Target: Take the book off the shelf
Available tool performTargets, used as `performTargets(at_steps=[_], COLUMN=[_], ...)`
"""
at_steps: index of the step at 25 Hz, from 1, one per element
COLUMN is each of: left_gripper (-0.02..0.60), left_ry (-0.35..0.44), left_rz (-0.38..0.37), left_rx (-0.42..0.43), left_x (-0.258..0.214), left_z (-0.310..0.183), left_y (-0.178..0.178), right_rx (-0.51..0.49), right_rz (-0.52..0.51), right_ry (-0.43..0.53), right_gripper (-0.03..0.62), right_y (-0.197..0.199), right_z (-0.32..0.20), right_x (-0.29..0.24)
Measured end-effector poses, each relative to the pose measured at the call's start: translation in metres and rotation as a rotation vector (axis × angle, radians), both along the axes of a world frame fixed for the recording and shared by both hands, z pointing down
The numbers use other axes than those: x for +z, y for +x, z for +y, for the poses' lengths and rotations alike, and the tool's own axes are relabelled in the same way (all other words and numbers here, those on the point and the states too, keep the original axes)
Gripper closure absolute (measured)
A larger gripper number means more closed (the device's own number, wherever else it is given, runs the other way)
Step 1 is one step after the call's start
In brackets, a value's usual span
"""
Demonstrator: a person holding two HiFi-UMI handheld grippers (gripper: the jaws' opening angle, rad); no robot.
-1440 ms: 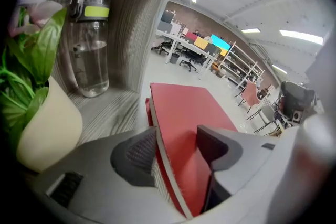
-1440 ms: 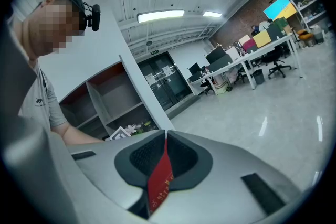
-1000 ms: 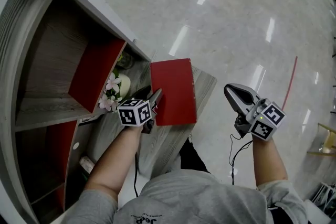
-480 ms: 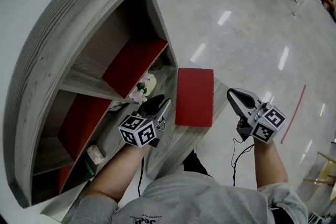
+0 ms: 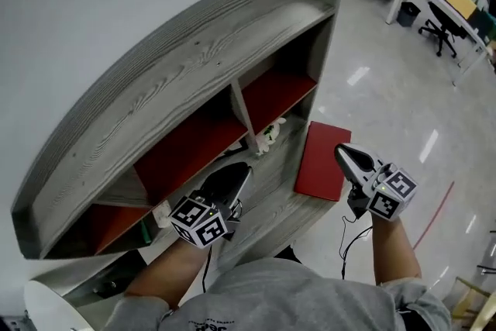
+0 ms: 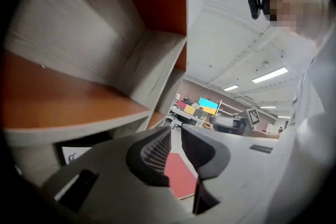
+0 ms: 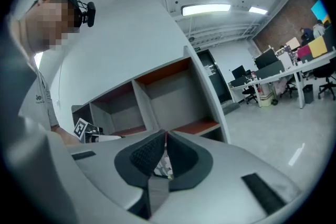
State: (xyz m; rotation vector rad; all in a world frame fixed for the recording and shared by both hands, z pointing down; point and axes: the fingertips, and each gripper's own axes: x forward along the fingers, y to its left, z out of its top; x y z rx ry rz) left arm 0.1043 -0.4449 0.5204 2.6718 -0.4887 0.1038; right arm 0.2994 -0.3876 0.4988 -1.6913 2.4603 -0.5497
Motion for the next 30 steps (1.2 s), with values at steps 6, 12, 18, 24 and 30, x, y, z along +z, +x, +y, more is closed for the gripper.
performTargets(at_steps=[6,12,18,24,30], left_gripper=[0.571,0.569,0.568,0.568,0.569], left_ry=[0.088,0.155,0.238,0.254,0.269], left_rz=[0.076,0.119,0.104,0.081,0.064], left_rx=[-0.120,-0.245,-0.413,-0.546,-0.643], left_x=[-0.066,-0.110,-0.139,-0.149,-0.159], left_z=[0.018,0.042,0.071,0.105,0.138], left_y=[-0.118,-0.236,-0.351,-0.443,-0.498], right_rx=[-0.102,-0.260,-0.417,-0.562,-0.664], right_rz=[0.048,0.073,0.083,0.081,0.072], right_ry=[0.038,0.092,0.133,0.152,0.160], right_gripper=[0.559,0.591,0.591,0.592,0.592], right_y=[-0.094,-0.203,-0.318,-0.424,-0.494], right_z=[-0.019,-0.032,-0.034,-0.025,-0.008], right_x=[-0.044,-0.080,-0.104,-0.114,-0.116])
